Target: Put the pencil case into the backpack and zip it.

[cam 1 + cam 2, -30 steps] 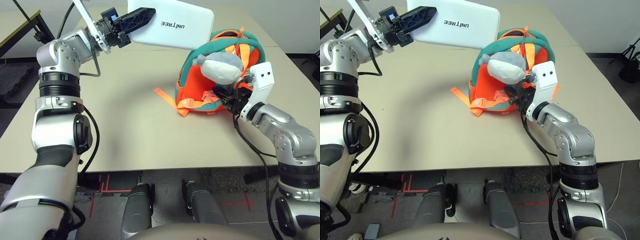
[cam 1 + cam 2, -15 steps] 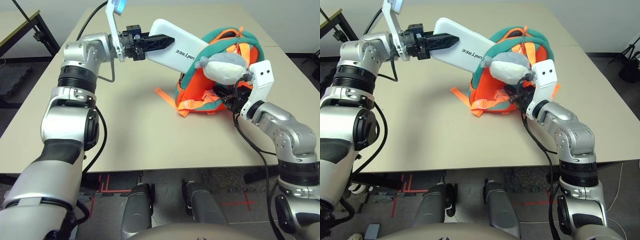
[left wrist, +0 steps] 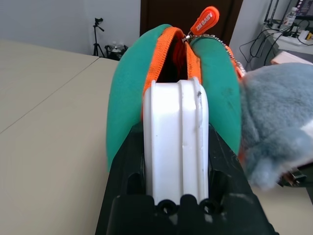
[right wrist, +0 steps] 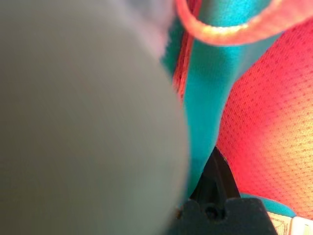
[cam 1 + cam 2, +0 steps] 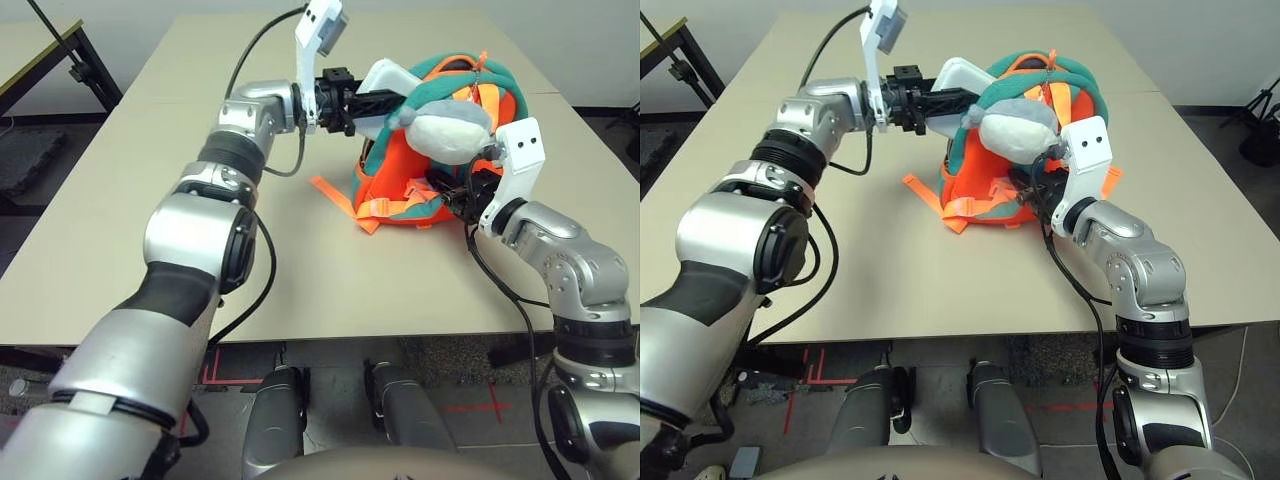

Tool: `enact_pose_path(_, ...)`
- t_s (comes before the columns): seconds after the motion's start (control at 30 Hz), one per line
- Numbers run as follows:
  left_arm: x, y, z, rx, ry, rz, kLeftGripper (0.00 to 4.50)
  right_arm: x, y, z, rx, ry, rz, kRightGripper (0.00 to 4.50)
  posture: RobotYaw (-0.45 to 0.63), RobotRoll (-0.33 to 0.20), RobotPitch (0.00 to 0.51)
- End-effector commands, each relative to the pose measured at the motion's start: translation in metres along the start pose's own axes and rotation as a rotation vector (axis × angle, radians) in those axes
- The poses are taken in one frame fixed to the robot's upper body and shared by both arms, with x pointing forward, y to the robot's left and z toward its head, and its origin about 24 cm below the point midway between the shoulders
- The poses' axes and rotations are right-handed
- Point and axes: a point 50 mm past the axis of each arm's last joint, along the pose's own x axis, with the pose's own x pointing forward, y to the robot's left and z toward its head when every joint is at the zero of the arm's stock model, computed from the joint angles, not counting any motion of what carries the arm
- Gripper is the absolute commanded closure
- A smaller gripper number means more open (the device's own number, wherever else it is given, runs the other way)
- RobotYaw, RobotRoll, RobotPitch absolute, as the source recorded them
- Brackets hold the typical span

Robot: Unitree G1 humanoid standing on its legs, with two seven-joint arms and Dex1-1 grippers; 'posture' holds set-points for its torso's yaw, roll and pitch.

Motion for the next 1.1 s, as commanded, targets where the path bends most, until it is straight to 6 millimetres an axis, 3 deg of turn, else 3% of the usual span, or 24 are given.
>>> enact_pose_path(0.03,0.007,-0.003,-0.009,-0.038,0.034,-0.013,3.23,0.003,0.001,-0.01,0.008,0.062,0.002,3.81,-0.24,0.0,0.133)
enact_pose_path(0.07,0.004,-0.002,-0.005,-0.038,0.021,-0.01,3.18,0.003,0.001,-0.01,0.008,0.063,0.001,3.81,-0.24,0.0,0.133)
enact_pose_path(0.33,-0.034,0.01,0.032,-0.03,-0.123,-0.012,0.17,0.005,0.0,-0.012,0.007,0.068,0.008,3.81,-0.21,0.0,0.132)
enact_pose_path(0.37,-0.041,0.011,0.038,-0.023,-0.137,-0.014,0.0,0.005,0.001,-0.012,0.008,0.069,0.011,3.81,-0.21,0.0,0.132)
enact_pose_path(0.63,-0.082,0.012,0.065,0.004,-0.202,-0.032,0.0,0.01,0.002,-0.013,0.008,0.07,0.027,3.81,-0.19,0.0,0.132)
enact_pose_path(0.83,-0.098,0.01,0.047,0.009,-0.116,-0.014,0.0,0.011,0.001,-0.013,0.006,0.072,0.032,3.81,-0.18,0.0,0.13)
enact_pose_path(1.07,-0.104,0.008,0.031,-0.029,-0.096,0.015,0.0,0.012,0.001,-0.014,0.002,0.072,0.035,3.81,-0.18,0.0,0.126)
enact_pose_path(1.1,-0.103,0.007,0.029,-0.033,-0.093,0.017,0.36,0.012,0.001,-0.014,0.002,0.072,0.036,3.81,-0.18,0.0,0.126)
